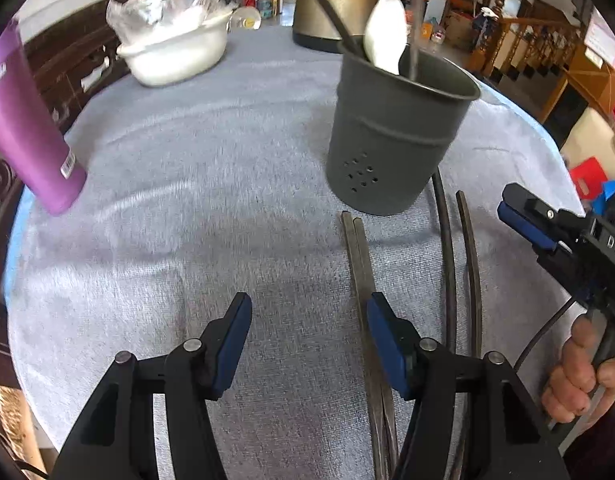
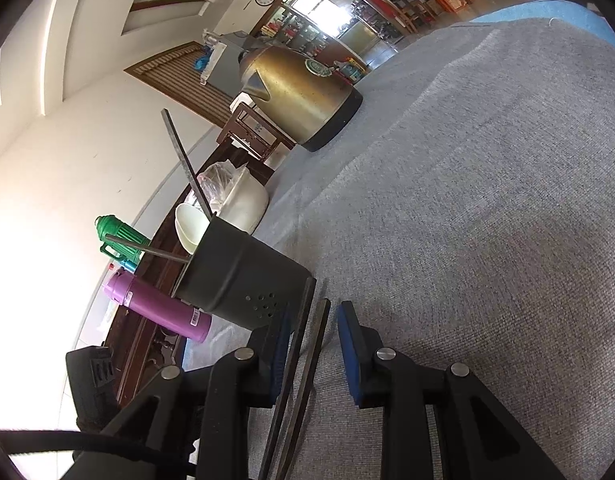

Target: Organize utensils

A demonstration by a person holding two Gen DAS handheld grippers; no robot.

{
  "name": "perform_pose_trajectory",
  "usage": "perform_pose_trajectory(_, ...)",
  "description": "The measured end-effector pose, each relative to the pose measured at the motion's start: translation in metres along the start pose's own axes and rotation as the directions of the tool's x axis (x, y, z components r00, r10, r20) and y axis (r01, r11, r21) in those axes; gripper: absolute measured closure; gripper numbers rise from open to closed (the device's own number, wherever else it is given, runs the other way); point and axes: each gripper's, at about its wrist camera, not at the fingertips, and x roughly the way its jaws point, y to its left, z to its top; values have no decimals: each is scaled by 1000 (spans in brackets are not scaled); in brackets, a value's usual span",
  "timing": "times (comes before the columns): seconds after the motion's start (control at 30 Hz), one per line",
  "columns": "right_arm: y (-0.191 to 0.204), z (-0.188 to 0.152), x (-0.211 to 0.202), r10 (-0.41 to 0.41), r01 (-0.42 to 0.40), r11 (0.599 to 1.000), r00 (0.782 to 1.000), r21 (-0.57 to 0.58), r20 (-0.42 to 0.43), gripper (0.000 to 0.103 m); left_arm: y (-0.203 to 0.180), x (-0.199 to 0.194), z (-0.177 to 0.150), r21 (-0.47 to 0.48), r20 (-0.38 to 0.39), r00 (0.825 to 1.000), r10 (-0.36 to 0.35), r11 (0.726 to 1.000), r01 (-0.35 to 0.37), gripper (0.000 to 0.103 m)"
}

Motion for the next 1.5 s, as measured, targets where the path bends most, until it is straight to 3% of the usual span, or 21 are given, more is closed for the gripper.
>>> perform_pose_trajectory(0.2, 0, 0, 0, -4, 4, 1000, 1000, 0, -1, 76, 1, -4, -1, 16, 4, 999, 43, 999, -43, 41)
perform_pose_trajectory(0.4, -2, 0, 0, -1, 1, 1000, 1000, 19, -2, 76, -3, -3, -5, 11, -27, 1000, -4, 1000, 4, 42)
perform_pose_trajectory(0.57, -1, 0, 0, -5, 5, 1000, 1000, 12, -1, 76, -17, -4, -9, 57, -26, 1000, 17, 998, -15, 41)
perform_pose_trajectory(0.97, -1, -1, 1, -8, 8, 1000, 1000, 4, -2, 76, -3, -11, -34, 6, -58, 998, -39, 999, 39, 41)
perform_pose_trajectory(1.0, -1, -1, 1, -8, 8, 1000, 1000, 6, -3, 76, -5, -8, -36, 14, -83, 996, -31, 999, 32, 42)
perform_pose_trajectory(1.1, -2, 0, 1, -9, 9, 1000, 1000, 10, -2, 76, -19, -12, -43, 88, -55, 998, 21, 996, -17, 42)
perform_pose_trajectory(1.2, -1, -1, 1, -10, 10, 1000, 1000, 7, -1, 76, -16, -11, -42, 59, -57, 998, 1, 998, 2, 42)
perform_pose_trajectory(1.47, -2, -1, 1, -8, 8, 1000, 1000, 14, -2, 76, -8, 3, -12, 18, -47, 999, 3, 1000, -2, 64)
perform_pose_trajectory(1.5, -3, 0, 1, -8, 8, 1000, 1000, 17, -3, 76, -8, 4, -10, 19, -46, 999, -2, 1000, 3, 70)
